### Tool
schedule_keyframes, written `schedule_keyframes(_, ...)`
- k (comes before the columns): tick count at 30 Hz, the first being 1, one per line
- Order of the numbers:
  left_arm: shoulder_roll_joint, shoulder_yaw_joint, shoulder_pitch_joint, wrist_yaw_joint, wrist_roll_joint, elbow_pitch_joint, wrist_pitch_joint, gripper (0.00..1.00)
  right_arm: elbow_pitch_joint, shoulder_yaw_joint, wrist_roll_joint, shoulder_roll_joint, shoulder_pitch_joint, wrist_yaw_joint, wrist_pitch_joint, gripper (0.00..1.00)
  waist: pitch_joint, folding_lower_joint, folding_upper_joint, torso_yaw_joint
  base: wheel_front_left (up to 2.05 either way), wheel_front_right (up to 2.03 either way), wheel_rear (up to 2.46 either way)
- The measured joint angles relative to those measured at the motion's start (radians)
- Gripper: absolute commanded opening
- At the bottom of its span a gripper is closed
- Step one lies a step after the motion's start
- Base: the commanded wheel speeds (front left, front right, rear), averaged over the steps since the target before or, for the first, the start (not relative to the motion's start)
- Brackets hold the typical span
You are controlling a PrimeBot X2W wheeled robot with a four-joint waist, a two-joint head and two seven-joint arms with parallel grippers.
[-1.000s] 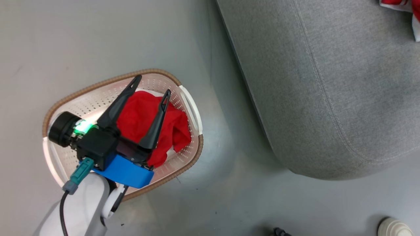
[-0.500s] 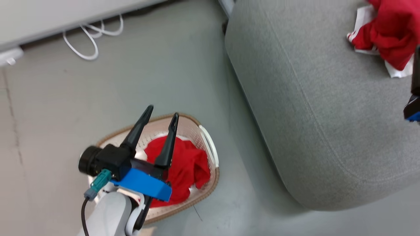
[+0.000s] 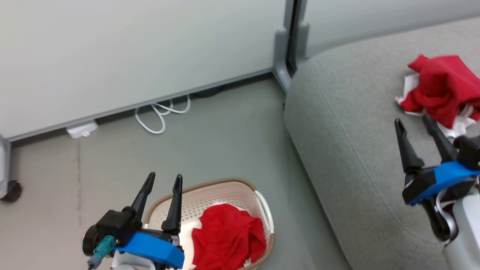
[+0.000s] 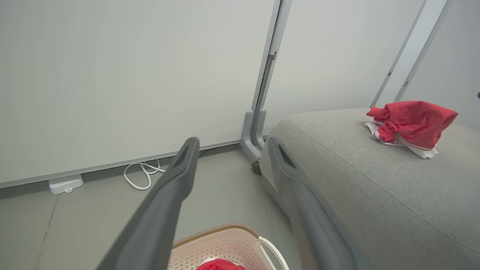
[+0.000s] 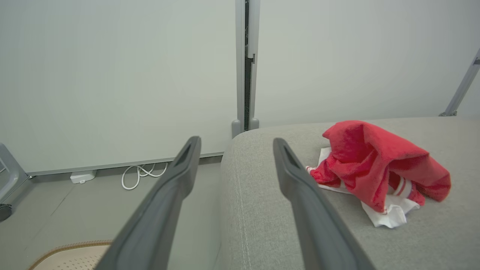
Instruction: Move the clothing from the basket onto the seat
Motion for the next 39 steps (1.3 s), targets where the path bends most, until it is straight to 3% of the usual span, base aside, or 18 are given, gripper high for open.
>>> schedule_keyframes(11,-0.006,0.083,0.055,0.000,0.005,0.019,0.000,1.00,-0.234,-0.046,-0.093,0.093,0.234,0.000,0.075,1.00,-0.084,0.0001,0.0000,0.117,0.00,0.00,0.00)
schedule_keyframes(19,-0.012,0.139,0.081,0.000,0.011,0.029,-0.001,1.00,-0.307,-0.073,-0.130,0.188,0.343,0.000,0.092,1.00,-0.103,0.0002,0.0000,0.178,0.00,0.00,0.00)
schedule_keyframes(39,-0.005,0.146,0.095,0.000,0.016,0.038,-0.001,1.00,-0.324,-0.070,-0.175,0.211,0.353,0.000,0.101,1.00,-0.095,0.0003,0.0000,0.187,0.00,0.00,0.00)
